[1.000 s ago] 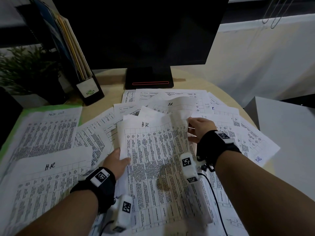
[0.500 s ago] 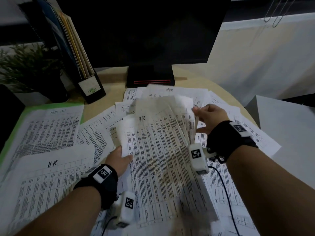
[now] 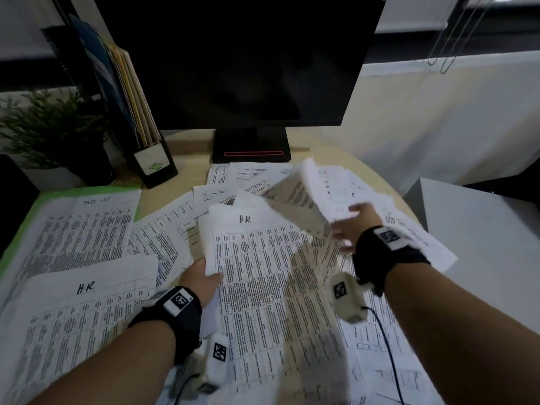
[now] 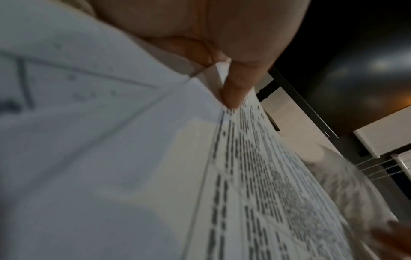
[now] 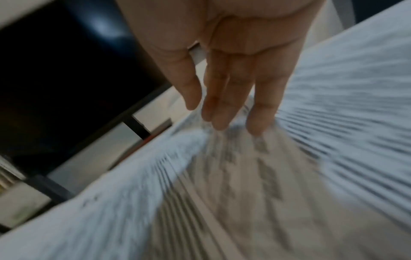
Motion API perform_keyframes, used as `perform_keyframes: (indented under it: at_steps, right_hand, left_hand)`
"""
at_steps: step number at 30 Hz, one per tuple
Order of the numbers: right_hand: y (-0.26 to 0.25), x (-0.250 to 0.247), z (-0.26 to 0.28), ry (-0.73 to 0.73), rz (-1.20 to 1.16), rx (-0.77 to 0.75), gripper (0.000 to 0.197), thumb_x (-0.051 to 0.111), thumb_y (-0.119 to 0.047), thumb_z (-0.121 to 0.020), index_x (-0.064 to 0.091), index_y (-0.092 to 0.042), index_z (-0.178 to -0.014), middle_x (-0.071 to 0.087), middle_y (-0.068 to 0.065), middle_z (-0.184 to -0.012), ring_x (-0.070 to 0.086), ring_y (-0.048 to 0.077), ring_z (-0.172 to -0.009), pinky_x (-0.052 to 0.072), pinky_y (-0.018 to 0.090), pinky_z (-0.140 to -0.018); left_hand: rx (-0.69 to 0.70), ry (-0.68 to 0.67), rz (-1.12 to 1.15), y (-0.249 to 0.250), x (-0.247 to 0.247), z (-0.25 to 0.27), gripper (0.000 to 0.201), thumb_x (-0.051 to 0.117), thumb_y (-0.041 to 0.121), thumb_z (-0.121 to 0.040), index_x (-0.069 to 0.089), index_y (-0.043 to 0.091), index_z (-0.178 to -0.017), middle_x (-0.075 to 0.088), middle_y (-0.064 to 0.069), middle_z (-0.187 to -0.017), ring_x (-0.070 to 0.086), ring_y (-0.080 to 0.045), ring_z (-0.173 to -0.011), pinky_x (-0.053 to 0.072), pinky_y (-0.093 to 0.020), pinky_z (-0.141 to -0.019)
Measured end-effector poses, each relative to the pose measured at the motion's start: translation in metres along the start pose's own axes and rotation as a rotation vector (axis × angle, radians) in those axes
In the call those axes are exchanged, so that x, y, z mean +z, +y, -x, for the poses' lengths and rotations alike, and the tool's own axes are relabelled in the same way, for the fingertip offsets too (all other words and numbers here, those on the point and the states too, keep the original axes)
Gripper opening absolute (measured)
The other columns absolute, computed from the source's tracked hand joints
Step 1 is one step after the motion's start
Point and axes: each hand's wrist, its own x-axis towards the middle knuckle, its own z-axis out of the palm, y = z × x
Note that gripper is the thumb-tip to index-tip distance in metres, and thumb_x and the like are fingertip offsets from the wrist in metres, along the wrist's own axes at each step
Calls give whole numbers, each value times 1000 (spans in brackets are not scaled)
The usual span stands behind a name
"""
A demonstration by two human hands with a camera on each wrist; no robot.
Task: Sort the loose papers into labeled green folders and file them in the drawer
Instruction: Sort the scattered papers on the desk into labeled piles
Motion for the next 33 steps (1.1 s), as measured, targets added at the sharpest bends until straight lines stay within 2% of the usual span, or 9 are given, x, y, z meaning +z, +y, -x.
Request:
perform_keyframes:
  at_steps: [2, 4, 7, 13, 16, 21, 24, 30, 33]
  right_hand:
    - [23, 9, 0, -58, 157, 76, 38, 71, -15, -79, 53, -14, -113, 61, 11, -108, 62, 28, -94, 52, 35, -87]
    - [37, 11, 2, -44, 315, 131, 15, 64, -13, -87, 49, -11, -83, 55, 6, -82, 55, 22, -73, 47, 23, -66]
    - [47, 5, 7, -13, 324, 177, 38, 71, -18, -80, 37, -19, -65, 42, 0, -70, 45, 20, -67, 33, 20, -47]
    - [42, 14, 10, -6, 250, 212, 30, 77, -35, -73, 55, -15, -82, 57, 6, -92, 55, 18, -69, 44, 20, -53]
    - [36, 24, 8, -91, 228, 221, 53, 77, -37, -73, 62, -12, -117, 67, 0, -91, 65, 19, -77, 58, 29, -68]
    - [28, 16, 21, -144, 257, 159, 34, 57, -26, -92, 57, -7, -121, 54, 1, -85, 52, 20, -84, 41, 24, -54]
    - [19, -5, 27, 31, 244, 97, 16, 47, -14, -94, 53, -9, -108, 56, 11, -99, 51, 25, -87, 41, 28, -76]
    - [-12, -53, 33, 448, 368, -301, 39, 35, -2, -93, 48, -16, -127, 59, 23, -109, 57, 40, -100, 39, 33, -75]
    - [-32, -71, 38, 546, 191, -443, 23, 40, -3, -94, 55, -8, -111, 55, 11, -95, 50, 23, -85, 25, 19, -61]
  left_hand:
    - [-16, -16, 49, 3, -2, 5, 43, 64, 11, -88, 48, 4, -127, 59, -12, -124, 55, -24, -103, 44, -31, -90]
    - [-6, -23, 68, 4, -4, 12, 55, 68, 4, -82, 42, 4, -131, 58, -8, -112, 53, -21, -95, 41, -26, -79]
    - [2, -18, 35, 1, -6, 20, 63, 69, -2, -79, 37, 3, -133, 57, -9, -113, 51, -19, -93, 38, -24, -75]
    - [18, 13, -11, -6, 0, 19, 68, 70, 1, -79, 37, 5, -138, 56, -13, -124, 51, -22, -96, 39, -26, -80]
    - [32, 28, -36, -6, 3, 18, 66, 70, 1, -79, 38, 6, -137, 57, -13, -125, 51, -22, -96, 39, -25, -81]
    - [37, 31, -44, -6, 3, 18, 65, 70, 2, -79, 38, 6, -136, 57, -13, -124, 51, -20, -94, 39, -24, -81]
    - [38, 20, -32, -7, 2, 18, 65, 70, 1, -80, 38, 6, -136, 57, -14, -124, 50, -20, -95, 39, -25, -82]
    - [62, 56, 61, -7, 4, 21, 67, 69, -3, -79, 33, 6, -135, 56, -12, -118, 51, -21, -94, 40, -27, -81]
    - [144, 54, 165, -10, 6, 28, 86, 67, -11, -78, 17, 11, -144, 48, -7, -133, 46, -16, -107, 37, -26, -90]
